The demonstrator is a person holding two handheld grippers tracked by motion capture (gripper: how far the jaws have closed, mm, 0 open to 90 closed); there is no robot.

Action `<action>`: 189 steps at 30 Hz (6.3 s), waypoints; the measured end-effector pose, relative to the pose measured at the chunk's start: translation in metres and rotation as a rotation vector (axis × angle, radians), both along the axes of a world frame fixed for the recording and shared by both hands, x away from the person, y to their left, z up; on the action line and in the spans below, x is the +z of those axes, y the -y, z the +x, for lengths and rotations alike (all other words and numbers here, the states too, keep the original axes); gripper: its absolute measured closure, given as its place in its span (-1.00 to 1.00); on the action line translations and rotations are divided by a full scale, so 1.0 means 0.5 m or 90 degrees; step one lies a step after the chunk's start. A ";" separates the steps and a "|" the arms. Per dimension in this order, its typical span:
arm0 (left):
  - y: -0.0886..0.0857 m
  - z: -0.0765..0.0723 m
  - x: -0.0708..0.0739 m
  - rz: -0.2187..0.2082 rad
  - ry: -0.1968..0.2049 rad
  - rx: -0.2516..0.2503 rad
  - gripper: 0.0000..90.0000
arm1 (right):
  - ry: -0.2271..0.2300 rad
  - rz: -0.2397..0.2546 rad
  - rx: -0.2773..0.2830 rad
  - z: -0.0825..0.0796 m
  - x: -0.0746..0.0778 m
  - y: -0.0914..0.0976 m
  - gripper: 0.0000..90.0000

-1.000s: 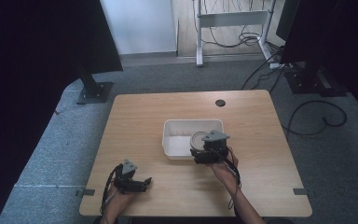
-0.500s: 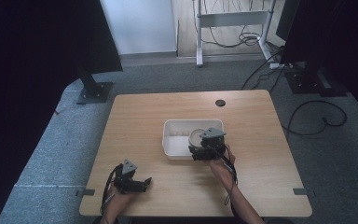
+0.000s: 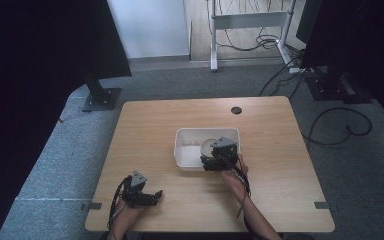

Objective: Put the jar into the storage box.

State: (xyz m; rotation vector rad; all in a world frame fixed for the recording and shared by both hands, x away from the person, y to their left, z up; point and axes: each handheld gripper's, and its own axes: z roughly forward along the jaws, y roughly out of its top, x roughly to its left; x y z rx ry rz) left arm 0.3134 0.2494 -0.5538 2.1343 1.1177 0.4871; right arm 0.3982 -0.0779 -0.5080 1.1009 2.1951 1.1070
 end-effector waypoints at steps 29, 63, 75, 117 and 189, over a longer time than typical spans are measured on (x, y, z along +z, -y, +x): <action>0.000 0.000 0.000 0.000 0.000 0.001 -0.93 | -0.053 0.001 -0.010 0.029 -0.027 -0.003 -0.80; 0.000 0.000 0.000 0.000 0.001 0.000 -0.93 | -0.020 -0.008 0.027 -0.014 0.023 0.021 -0.94; 0.000 0.000 0.000 0.000 0.000 0.000 -0.93 | -0.009 0.006 0.058 -0.041 0.025 0.041 -0.93; 0.000 -0.001 0.000 0.000 0.000 0.002 -0.93 | 0.006 0.023 0.114 -0.118 0.019 0.122 -0.91; 0.000 -0.001 0.000 -0.001 0.000 0.002 -0.93 | -0.046 -0.004 0.012 -0.203 -0.064 0.281 -0.90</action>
